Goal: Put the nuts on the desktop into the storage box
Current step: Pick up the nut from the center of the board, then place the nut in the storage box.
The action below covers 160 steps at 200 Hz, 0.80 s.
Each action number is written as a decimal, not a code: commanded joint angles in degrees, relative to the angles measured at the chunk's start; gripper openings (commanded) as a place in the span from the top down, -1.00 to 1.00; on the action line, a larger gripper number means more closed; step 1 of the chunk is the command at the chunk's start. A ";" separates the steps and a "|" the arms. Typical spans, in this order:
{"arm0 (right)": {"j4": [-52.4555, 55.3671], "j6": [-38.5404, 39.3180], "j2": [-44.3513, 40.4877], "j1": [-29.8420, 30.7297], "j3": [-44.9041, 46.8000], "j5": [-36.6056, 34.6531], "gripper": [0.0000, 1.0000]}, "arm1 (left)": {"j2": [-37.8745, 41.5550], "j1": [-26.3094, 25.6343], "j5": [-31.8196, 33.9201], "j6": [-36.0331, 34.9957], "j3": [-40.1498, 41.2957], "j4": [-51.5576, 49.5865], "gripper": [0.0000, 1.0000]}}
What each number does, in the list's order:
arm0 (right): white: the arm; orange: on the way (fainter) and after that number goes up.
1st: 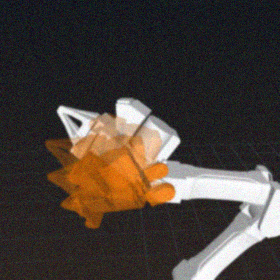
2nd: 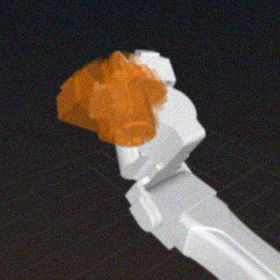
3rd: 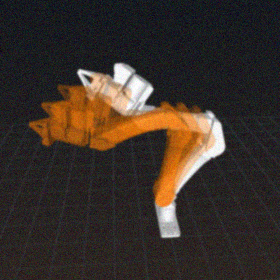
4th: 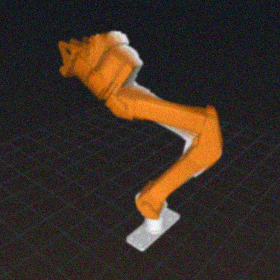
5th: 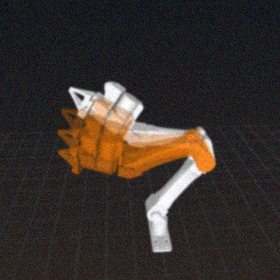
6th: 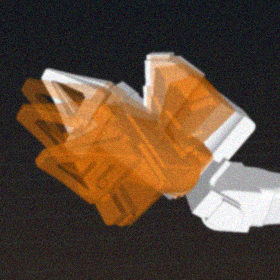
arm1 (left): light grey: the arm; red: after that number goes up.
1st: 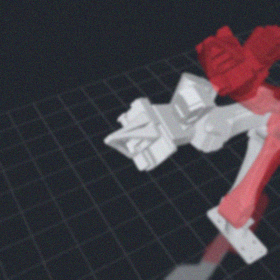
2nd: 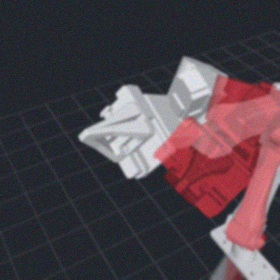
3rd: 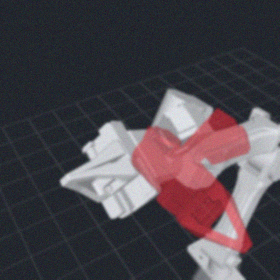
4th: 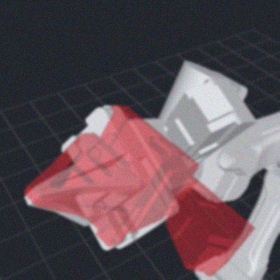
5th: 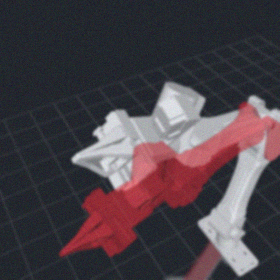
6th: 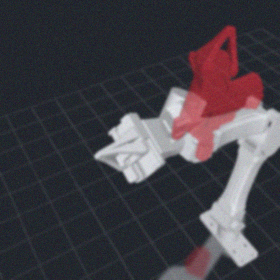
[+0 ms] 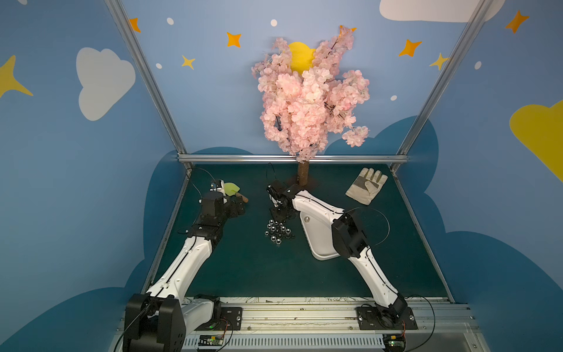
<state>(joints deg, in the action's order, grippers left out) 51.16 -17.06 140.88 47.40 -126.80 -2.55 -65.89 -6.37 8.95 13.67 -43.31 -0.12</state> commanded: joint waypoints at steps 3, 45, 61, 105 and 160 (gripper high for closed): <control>0.86 0.59 -8.23 -1.03 -0.18 -1.13 0.77 | 1.19 -0.14 0.64 -0.68 0.68 0.12 -1.00; 1.02 0.33 -18.89 -4.24 6.95 -2.64 0.77 | 0.88 -0.22 0.70 -0.66 0.71 0.30 -1.00; 1.05 1.01 -23.77 -5.99 12.77 -4.00 0.77 | 0.85 -0.24 0.54 -0.63 0.85 0.43 -1.00; 0.50 1.84 -34.85 -11.58 31.08 -6.41 0.76 | -0.02 -0.25 0.11 -0.40 0.52 0.91 -1.00; -3.55 2.38 -32.76 -13.56 39.65 -4.44 0.77 | -0.32 -0.27 -0.34 -0.31 0.42 0.75 -1.00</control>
<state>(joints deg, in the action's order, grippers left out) 50.41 -15.40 106.48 33.74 -87.26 -7.79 -66.11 -6.46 8.84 13.47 -43.24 0.03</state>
